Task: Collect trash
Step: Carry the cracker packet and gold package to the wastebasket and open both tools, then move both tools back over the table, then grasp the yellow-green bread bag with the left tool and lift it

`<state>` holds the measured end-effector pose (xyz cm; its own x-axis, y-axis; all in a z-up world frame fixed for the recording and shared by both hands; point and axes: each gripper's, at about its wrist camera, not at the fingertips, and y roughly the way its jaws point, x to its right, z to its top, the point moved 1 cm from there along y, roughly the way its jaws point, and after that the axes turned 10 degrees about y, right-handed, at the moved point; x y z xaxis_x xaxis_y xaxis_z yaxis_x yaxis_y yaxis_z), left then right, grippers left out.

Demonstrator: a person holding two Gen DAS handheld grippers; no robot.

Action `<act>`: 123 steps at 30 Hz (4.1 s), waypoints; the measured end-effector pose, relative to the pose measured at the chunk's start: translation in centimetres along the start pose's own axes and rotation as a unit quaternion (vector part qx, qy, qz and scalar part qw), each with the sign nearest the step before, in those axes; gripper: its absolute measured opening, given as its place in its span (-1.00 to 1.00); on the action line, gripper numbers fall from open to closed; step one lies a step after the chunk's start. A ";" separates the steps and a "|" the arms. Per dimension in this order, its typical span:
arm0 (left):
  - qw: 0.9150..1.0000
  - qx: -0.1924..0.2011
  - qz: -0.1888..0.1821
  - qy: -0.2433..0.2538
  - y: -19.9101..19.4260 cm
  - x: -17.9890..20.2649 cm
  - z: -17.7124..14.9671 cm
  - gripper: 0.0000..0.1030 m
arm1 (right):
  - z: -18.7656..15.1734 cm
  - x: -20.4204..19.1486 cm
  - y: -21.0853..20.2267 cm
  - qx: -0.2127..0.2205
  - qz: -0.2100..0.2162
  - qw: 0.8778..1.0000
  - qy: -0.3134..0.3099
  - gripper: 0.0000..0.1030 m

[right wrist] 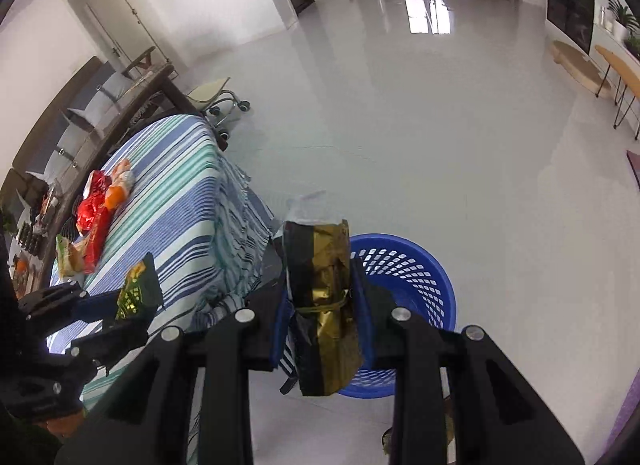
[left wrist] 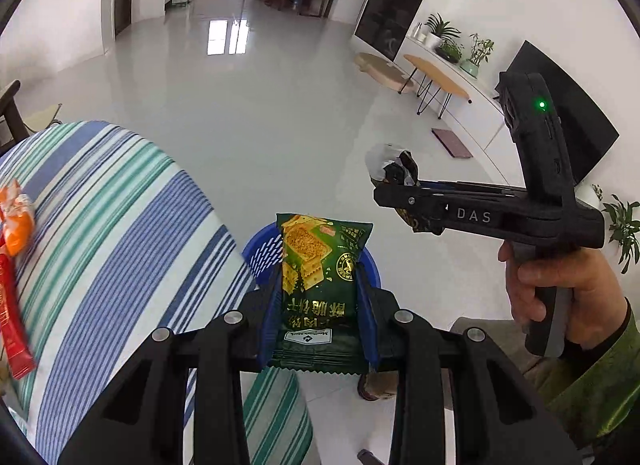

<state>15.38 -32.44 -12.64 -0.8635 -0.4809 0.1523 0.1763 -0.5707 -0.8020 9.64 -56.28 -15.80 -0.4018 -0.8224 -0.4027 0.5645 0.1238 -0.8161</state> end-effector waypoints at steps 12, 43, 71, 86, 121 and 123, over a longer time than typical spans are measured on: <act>0.999 -0.025 0.028 0.013 6.1 0.7 2.3 0.18 | 1.4 4.0 1.9 -0.001 0.032 0.996 0.078 0.09; 0.963 0.009 0.247 -0.108 -15.0 -10.1 -21.1 0.73 | -14.0 -22.0 3.3 0.042 0.015 0.971 -0.237 0.75; 0.945 0.001 0.272 -0.181 -16.3 -15.4 -25.6 0.85 | -14.1 -24.6 7.5 0.019 -0.016 0.970 -0.243 0.89; 0.953 0.065 0.256 -0.146 -18.3 -15.8 -17.1 0.90 | -14.2 -24.5 7.5 0.022 -0.018 0.970 -0.240 0.89; 0.938 -0.017 0.285 -0.197 -12.0 -24.4 -17.9 0.90 | -14.2 -24.4 7.4 0.023 -0.022 0.971 -0.237 0.91; 0.939 -0.013 0.281 -0.200 -12.2 -24.5 -18.1 0.90 | -14.2 -24.4 7.4 0.023 -0.022 0.971 -0.237 0.91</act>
<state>25.87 -1.68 -17.03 -0.3904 -0.9154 -0.0986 0.5353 -0.1385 -0.8332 13.41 -27.44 -17.93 -0.0556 -0.9909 -0.1224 0.5903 0.0662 -0.8045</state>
